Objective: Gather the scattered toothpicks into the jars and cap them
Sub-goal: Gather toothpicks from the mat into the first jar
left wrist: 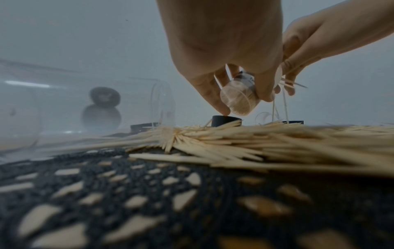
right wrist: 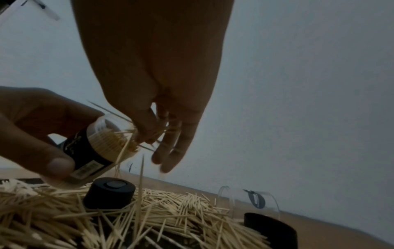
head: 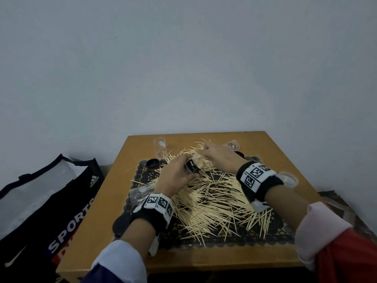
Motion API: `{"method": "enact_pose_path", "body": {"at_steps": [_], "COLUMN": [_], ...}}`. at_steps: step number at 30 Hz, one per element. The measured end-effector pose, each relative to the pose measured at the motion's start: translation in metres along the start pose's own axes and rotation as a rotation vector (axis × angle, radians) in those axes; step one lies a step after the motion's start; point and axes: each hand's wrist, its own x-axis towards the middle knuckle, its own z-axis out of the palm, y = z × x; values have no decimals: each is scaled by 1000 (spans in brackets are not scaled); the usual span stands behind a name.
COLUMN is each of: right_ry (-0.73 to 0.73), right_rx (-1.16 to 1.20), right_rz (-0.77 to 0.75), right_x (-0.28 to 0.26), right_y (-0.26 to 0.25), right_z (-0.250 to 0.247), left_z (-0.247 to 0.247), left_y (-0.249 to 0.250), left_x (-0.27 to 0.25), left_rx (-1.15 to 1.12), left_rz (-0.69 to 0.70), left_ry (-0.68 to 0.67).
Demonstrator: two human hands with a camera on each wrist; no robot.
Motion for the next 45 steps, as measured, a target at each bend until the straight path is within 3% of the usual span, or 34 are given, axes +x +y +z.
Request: {"method": "enact_pose_path", "body": {"at_steps": [4,12,19,24,38,45], "right_ry": [-26,239,208,114,316,249], "right_rx": [161,564,703,728,692,742], "right_rz": [8,188,200,240,284,187], "right_x": [2,2,6,9,6,5], "right_y": [-2,5,-3,1,-4,-4], "right_z": [-2,-1,-5,-7,-8,-7], "left_z": [0,0,-1,-2,-1,-2], "left_y": [-1,-1,2,2,3,4], "left_x": [1,0,0,-1,0,0], "left_rx": [-4,13,-13,-20,-19,-32], "left_rz": [-6,-6,8,-6,47,18], "left_ry": [-2,9,-15,-6,-7,-3]}}
